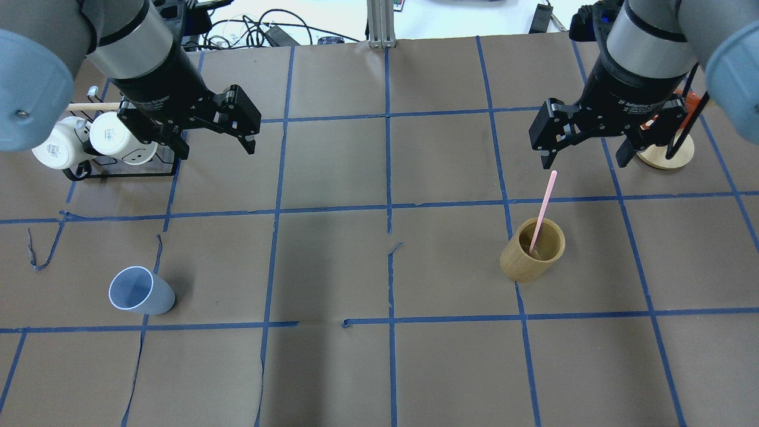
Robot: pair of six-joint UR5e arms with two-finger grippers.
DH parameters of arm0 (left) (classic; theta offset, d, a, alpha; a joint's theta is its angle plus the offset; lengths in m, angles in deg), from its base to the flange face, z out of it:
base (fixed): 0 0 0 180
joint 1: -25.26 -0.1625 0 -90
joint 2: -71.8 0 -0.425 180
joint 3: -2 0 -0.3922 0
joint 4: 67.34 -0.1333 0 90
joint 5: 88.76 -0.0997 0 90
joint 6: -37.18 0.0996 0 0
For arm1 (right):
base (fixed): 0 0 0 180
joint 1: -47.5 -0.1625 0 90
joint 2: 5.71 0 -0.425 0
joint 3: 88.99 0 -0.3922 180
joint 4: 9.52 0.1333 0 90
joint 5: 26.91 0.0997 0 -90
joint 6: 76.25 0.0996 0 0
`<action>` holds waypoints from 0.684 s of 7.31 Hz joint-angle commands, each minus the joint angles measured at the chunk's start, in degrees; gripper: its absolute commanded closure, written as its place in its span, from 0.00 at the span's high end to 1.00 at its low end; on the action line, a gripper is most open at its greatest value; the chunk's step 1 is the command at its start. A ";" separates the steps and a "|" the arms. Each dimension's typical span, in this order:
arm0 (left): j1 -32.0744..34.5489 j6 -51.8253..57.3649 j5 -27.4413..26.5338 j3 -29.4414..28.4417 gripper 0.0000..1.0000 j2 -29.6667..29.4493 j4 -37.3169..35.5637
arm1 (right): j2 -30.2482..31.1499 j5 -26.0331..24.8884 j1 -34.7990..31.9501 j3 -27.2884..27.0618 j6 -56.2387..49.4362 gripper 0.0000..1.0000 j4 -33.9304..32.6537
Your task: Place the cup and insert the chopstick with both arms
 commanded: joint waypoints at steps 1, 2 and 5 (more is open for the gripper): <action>-0.01 0.00 -0.03 0.07 1.00 0.01 0.00 | 0.00 -0.04 -0.04 0.09 0.00 1.00 0.00; -0.01 0.00 -0.11 0.07 1.00 0.01 0.09 | -0.09 -0.13 0.05 0.09 0.00 1.00 0.00; 0.25 1.59 -0.20 0.15 1.00 0.01 0.09 | 0.00 0.22 -0.04 0.44 -0.09 1.00 1.04</action>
